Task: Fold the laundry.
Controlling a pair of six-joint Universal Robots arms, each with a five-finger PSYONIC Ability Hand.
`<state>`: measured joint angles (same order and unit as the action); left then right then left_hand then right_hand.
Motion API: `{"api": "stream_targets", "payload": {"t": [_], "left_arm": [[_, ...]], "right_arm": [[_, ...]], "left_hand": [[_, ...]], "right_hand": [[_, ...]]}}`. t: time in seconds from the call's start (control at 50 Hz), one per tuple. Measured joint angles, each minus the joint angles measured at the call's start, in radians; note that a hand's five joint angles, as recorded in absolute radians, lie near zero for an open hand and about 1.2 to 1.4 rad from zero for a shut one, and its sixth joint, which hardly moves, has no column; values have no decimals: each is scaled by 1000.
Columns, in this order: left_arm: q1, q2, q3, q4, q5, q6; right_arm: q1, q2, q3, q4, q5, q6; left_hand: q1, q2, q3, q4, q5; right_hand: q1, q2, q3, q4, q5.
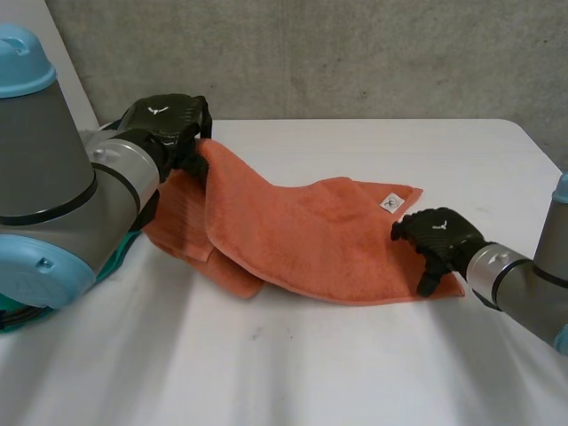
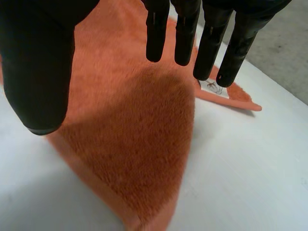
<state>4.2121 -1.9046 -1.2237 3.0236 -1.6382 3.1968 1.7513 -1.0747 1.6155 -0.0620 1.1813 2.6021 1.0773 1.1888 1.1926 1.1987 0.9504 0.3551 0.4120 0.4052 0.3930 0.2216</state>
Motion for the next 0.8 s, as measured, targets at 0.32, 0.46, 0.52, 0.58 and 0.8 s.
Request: {"api": "stream_targets", "payload": {"t": [0.32,0.46,0.52,0.58,0.8], "left_arm": [[6,-9,-10,0,-1,0],[8,-4,-7,1,1,4],[8,-2,-7,1,1,4],[8,-1,-7,1,2,5],[10,-1,-13,1,2,5]], "right_arm": [[-11,124,-63,-46,5,-241],[-8,174,-138,-52,12,-223],[-5,189,-175,-51,13,-209],[-2,206,-205,-49,14,-199],[3,276,-318,-45,17,-186]], "left_hand": [[0,0,0,0,0],[0,0,0,0,0],[0,0,0,0,0],[0,0,0,0,0],[0,0,0,0,0]], "right_hand": [[77,86,90,108,52],[212,293,298,309,51],[239,294,300,310,51],[239,294,300,310,51],[238,289,297,308,51]]}}
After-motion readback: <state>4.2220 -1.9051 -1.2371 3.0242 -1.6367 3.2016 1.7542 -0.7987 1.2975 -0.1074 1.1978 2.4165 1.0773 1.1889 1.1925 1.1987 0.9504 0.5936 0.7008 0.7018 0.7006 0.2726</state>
